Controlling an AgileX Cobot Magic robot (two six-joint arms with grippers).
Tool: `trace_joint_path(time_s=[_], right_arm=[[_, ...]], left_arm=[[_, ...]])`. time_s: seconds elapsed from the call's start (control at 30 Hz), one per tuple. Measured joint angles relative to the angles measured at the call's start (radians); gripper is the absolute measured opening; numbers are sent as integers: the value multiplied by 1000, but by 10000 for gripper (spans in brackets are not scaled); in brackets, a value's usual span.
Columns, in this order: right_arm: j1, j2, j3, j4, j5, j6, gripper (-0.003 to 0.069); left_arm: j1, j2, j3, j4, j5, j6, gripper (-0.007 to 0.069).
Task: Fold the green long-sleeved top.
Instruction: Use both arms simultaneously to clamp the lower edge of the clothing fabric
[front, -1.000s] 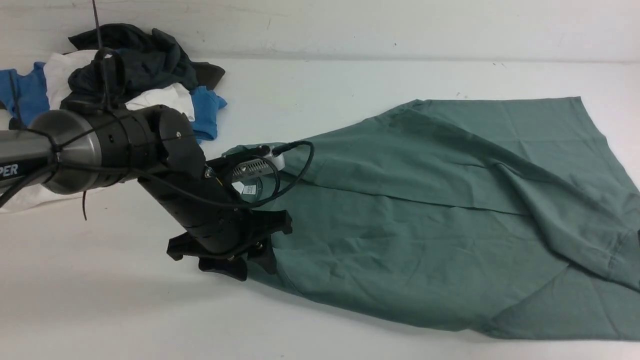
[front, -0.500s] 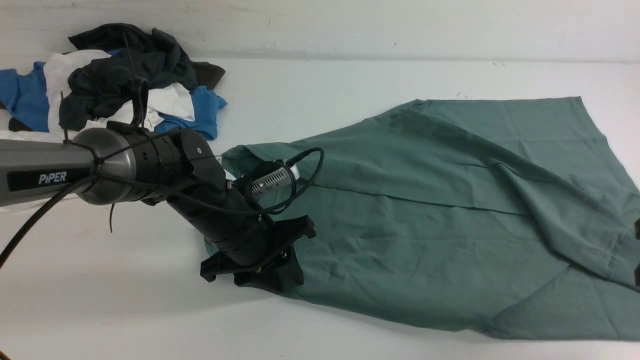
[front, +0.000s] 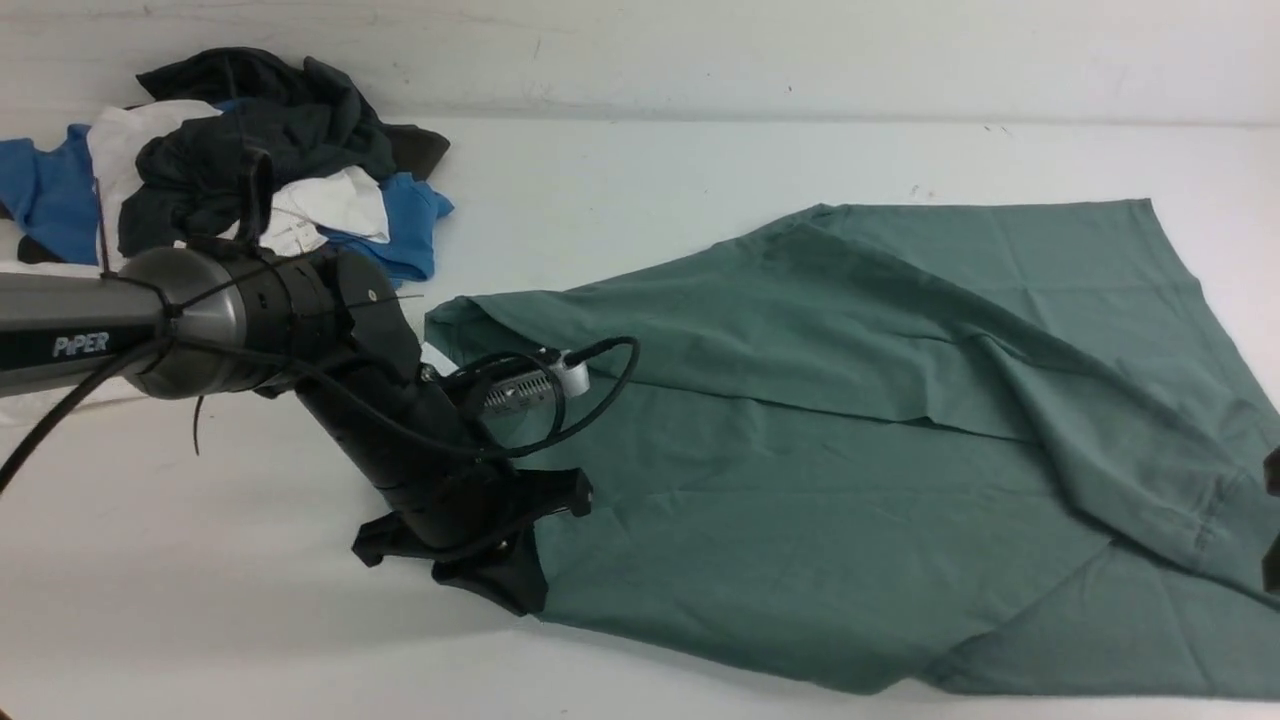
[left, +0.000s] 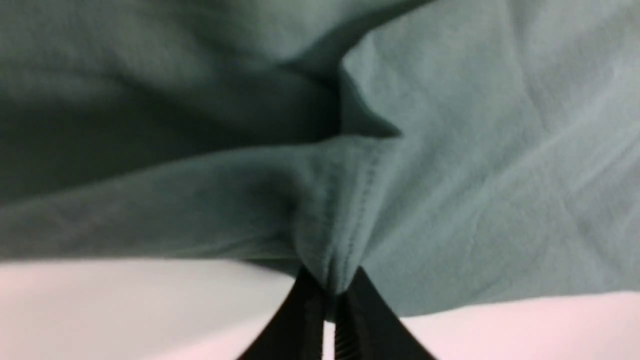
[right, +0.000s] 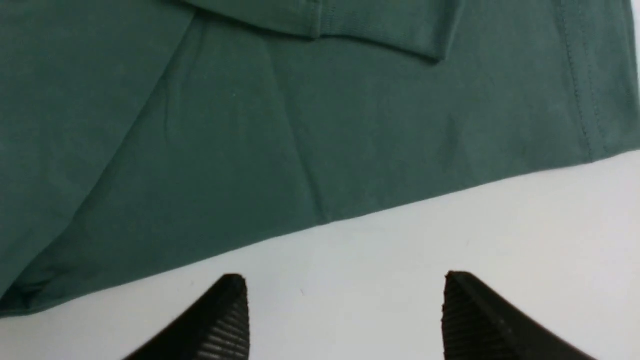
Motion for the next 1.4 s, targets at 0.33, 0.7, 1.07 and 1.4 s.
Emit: trace_joint_path(time_s=[0.33,0.7,1.07,1.4], right_arm=[[19,-1,180,-4,-33,-4,477],[168,-1,237,-186,-97,70,477],[170,164,237,-192,-134,71,477],[175,209,218,-148,-133,13,291]], left_arm=[[43,-175,125,322,90,-171,2],[43,-201,203,369,15,-233,1],[43,-205,203,370,14,-234,0],[43,-227,179,372,42,-252,6]])
